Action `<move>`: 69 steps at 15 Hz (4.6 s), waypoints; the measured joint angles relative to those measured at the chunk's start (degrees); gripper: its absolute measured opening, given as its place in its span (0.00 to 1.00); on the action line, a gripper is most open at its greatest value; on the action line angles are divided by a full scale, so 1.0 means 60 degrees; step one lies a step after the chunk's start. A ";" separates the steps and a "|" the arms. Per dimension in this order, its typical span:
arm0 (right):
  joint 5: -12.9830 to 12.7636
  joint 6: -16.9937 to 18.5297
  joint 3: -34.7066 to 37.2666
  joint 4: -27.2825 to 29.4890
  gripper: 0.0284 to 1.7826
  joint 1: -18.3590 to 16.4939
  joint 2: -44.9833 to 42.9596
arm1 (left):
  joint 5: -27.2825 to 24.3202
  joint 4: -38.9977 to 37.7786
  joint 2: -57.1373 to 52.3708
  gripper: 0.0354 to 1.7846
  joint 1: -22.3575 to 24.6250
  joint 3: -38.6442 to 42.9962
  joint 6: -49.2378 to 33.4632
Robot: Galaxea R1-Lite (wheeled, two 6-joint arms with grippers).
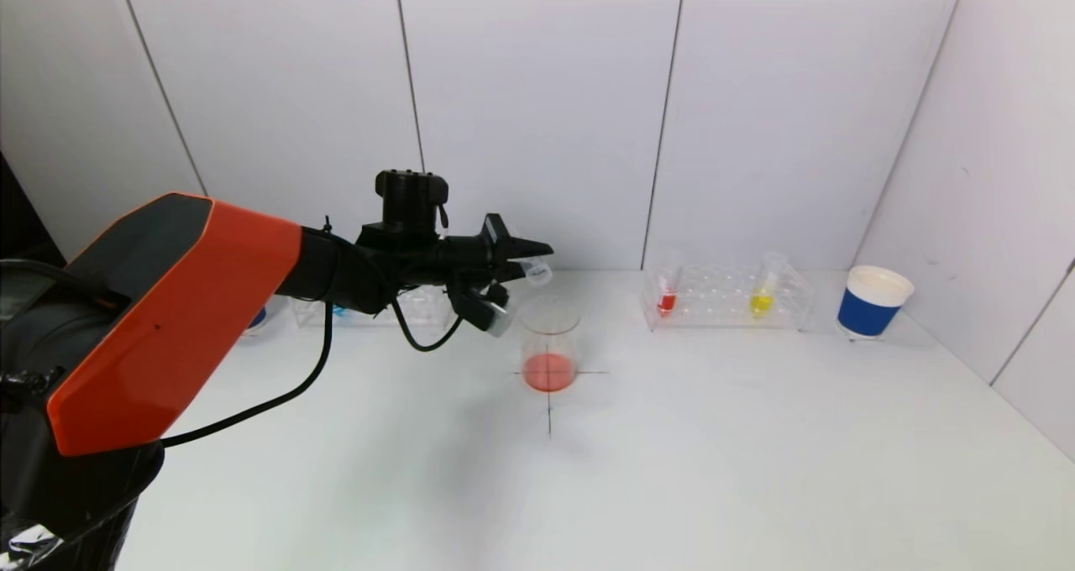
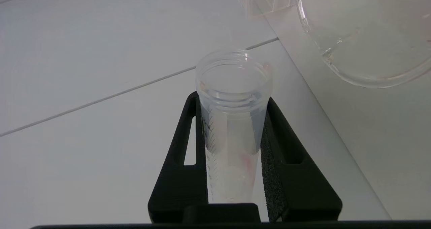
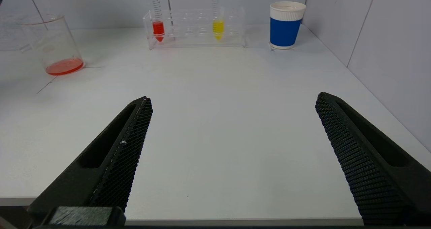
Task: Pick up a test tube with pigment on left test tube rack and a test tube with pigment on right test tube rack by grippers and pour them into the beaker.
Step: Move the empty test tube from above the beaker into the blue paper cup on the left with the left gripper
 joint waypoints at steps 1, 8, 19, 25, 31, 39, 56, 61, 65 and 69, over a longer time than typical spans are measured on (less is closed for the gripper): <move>0.0000 -0.0004 0.0000 0.0000 0.99 0.0000 0.0000 | 0.0004 -0.0189 -0.0014 0.24 -0.0028 -0.0018 -0.0496; 0.0004 -0.0004 0.0000 0.0004 0.99 0.0000 0.0000 | 0.1245 -0.2334 -0.0717 0.24 -0.0394 -0.0093 -0.4695; 0.0000 0.0000 0.0000 0.0000 0.99 0.0000 0.0000 | 0.4324 -0.0514 -0.2530 0.24 -0.0555 -0.0075 -1.2148; 0.0000 -0.0004 0.0000 0.0000 0.99 0.0000 0.0000 | 0.6906 -0.0400 -0.3285 0.24 -0.0496 0.1105 -1.5827; 0.0004 0.0000 0.0000 0.0004 0.99 0.0000 0.0000 | 0.9328 -0.0561 -0.3767 0.24 0.0488 0.2085 -1.7995; 0.0004 0.0000 0.0000 0.0000 0.99 -0.0002 0.0000 | 1.0395 -0.2241 -0.3610 0.24 0.2859 0.3137 -1.8115; 0.0000 0.0000 0.0000 0.0000 0.99 0.0000 0.0000 | 1.0092 -0.5177 -0.1721 0.24 0.5510 0.4888 -1.8129; 0.0004 0.0000 0.0000 0.0000 0.99 0.0000 0.0000 | 0.9750 -0.6081 -0.1050 0.24 0.5663 0.5094 -1.8129; 0.0000 0.0000 0.0000 0.0000 0.99 0.0000 0.0000 | 0.9407 -0.6554 -0.0630 0.25 0.5699 0.4878 -1.8123; 0.0000 0.0000 0.0000 0.0000 0.99 0.0000 0.0000 | 0.9364 -0.6353 -0.0717 0.25 0.5685 0.4571 -1.8036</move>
